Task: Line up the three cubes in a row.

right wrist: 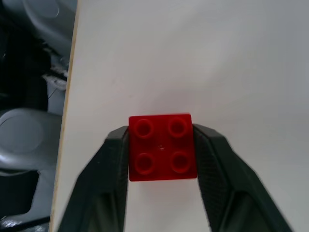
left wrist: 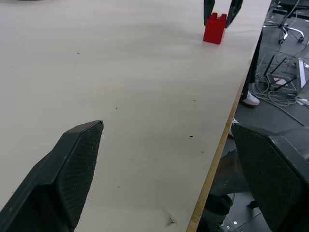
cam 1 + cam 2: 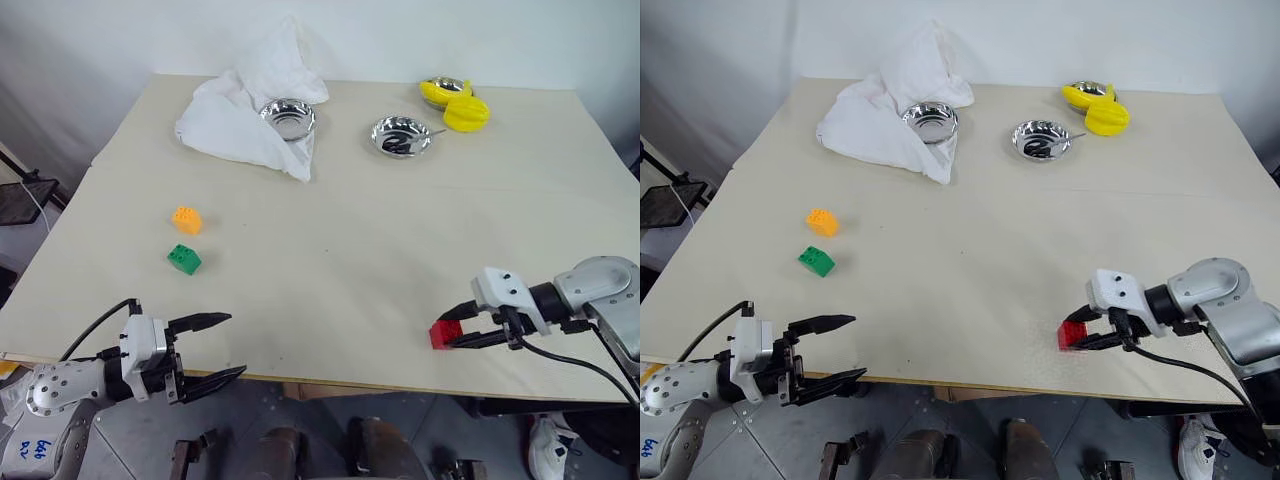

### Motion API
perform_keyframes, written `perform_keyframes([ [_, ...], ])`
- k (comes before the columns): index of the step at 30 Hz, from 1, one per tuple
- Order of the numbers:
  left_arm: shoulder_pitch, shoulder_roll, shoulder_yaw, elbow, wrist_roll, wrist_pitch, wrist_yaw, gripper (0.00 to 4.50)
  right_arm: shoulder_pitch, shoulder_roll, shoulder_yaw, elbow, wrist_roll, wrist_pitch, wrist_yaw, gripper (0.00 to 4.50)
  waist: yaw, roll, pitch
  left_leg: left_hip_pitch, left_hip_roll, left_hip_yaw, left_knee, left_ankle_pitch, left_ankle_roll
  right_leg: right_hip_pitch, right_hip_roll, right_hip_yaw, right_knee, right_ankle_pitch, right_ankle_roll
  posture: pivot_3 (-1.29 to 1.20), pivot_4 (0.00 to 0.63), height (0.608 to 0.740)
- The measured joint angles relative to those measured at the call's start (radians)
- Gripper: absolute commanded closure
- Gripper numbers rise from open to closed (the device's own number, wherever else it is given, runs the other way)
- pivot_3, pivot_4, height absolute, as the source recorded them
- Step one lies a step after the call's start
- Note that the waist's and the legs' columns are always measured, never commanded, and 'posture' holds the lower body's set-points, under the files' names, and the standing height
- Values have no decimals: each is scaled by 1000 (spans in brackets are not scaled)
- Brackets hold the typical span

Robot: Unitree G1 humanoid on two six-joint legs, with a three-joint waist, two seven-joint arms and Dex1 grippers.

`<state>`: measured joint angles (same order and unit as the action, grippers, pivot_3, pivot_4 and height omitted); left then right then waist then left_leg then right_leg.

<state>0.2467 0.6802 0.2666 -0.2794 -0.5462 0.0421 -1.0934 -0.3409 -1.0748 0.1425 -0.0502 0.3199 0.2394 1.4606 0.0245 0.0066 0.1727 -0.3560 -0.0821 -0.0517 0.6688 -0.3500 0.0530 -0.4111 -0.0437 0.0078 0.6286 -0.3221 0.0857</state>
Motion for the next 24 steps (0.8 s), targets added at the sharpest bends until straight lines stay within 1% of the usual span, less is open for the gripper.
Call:
perform_keyframes([
  [2,5,-2,2,-9,-1,2,7,0,-20,10,4,32,-3,-17,16,3034,0,0,0,0,0,0,0,0,0,0,0,0,0,0,0,0,150,740],
  [5,-1,-4,3,-22,-7,15,19,0,-135,50,11,129,-19,-44,32,3034,-4,0,0,0,0,1,2,0,0,0,0,0,1,0,0,0,150,740],
  [9,-41,-22,10,-23,-25,35,49,0,-330,113,51,324,-89,-117,67,3034,-6,0,0,0,0,0,2,0,-1,0,0,0,2,0,0,0,150,740],
  [11,-82,-32,9,-22,-39,48,62,0,-439,174,91,474,-140,-168,76,3034,-8,0,0,0,0,0,2,0,-1,-1,0,0,2,0,0,0,150,740],
  [13,-109,-34,9,-23,-44,51,68,0,-500,212,118,579,-173,-216,81,3034,-7,0,0,0,0,0,2,0,-1,-1,0,-1,4,0,0,0,150,740],
  [17,-128,-35,4,-24,-45,67,70,0,-595,294,144,812,-245,-341,85,3034,-9,0,0,-1,0,0,2,0,-2,-3,0,-2,5,0,0,0,150,740],
  [22,-131,-36,-2,-38,-45,77,76,0,-669,343,147,960,-293,-434,87,3034,-23,0,0,-1,0,0,7,-1,-2,-2,0,-3,8,0,0,0,150,740],
  [24,-127,-36,-2,-51,-45,79,77,0,-671,337,166,963,-283,-445,88,2295,-23,0,0,-1,0,0,10,-1,-2,-2,0,-3,9,0,0,0,150,740],
])
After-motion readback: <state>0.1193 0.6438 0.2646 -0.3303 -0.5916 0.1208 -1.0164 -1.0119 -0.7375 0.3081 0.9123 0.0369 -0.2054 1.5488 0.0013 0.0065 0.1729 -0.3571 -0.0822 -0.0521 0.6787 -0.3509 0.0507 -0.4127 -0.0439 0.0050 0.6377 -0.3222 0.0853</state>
